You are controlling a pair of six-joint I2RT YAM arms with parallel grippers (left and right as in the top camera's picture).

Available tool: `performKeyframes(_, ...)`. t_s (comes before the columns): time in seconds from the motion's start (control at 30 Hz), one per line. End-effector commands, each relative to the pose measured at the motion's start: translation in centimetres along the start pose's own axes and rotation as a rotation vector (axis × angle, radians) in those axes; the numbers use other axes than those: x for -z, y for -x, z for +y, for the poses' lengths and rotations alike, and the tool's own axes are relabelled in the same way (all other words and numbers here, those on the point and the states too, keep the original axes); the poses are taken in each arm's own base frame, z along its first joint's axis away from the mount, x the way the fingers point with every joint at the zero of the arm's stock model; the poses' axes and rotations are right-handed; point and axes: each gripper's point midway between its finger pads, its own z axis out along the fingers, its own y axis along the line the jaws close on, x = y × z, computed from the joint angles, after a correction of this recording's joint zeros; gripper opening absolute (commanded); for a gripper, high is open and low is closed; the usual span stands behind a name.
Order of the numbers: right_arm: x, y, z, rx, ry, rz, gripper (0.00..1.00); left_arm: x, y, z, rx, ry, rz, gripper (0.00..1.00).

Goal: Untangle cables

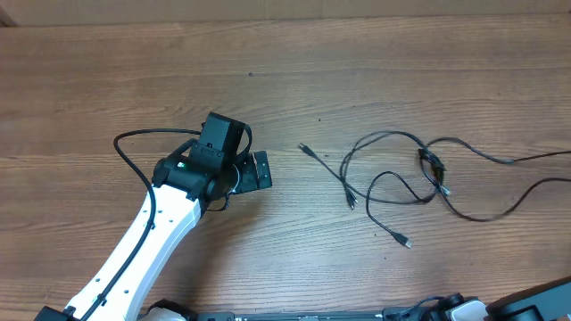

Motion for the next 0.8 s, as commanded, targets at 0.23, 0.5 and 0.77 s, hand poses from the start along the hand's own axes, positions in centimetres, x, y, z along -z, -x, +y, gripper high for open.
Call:
performKeyframes(0.23, -0.5, -14.9, 10.4, 0.155, 0.326, 0.485, 0.04, 0.0, 0.6, -0.5, 0.054, -0.011, -0.018, 1.00)
performKeyframes(0.5, 0.1, -22.7, 3.0, 0.387, -0.123, 0.619, 0.04, 0.0, 0.6, -0.5, 0.054, -0.011, -0.018, 1.00)
performKeyframes(0.77, 2.0, -17.8, -4.9, 0.526, -0.615, 0.425, 0.04, 0.0, 0.5, -0.4, 0.054, -0.010, -0.016, 1.00)
